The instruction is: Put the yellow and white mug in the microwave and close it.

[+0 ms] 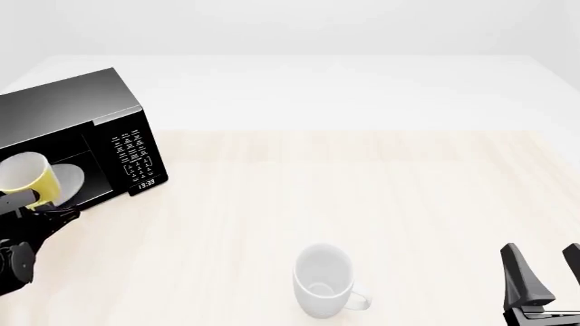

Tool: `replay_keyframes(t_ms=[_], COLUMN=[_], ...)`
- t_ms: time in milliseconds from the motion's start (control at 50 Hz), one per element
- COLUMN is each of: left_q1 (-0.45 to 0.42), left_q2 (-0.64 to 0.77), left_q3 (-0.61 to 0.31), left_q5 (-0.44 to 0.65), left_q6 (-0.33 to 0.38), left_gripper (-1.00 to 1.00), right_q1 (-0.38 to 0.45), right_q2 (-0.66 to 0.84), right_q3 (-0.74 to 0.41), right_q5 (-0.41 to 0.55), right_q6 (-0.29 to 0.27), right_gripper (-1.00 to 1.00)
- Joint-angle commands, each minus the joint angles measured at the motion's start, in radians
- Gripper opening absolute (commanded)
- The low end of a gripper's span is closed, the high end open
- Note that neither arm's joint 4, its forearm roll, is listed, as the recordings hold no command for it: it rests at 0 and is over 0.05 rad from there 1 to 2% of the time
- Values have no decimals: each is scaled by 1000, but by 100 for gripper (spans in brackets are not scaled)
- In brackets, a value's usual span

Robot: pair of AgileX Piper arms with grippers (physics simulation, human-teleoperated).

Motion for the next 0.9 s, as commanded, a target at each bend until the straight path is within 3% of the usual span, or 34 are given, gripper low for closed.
replay_keyframes(t_ms=[20, 900], left_q1=[8, 15], left_q2=[3, 66], left_q3=[-38, -173], left_q5=[21, 95], left_q6=[5, -27], left_gripper=[-100, -100], right_q1=[0, 0], right_q2=[0, 0], right_q3=[0, 0], right_q5=[0, 0], right_q6=[0, 0], right_gripper=[100, 100])
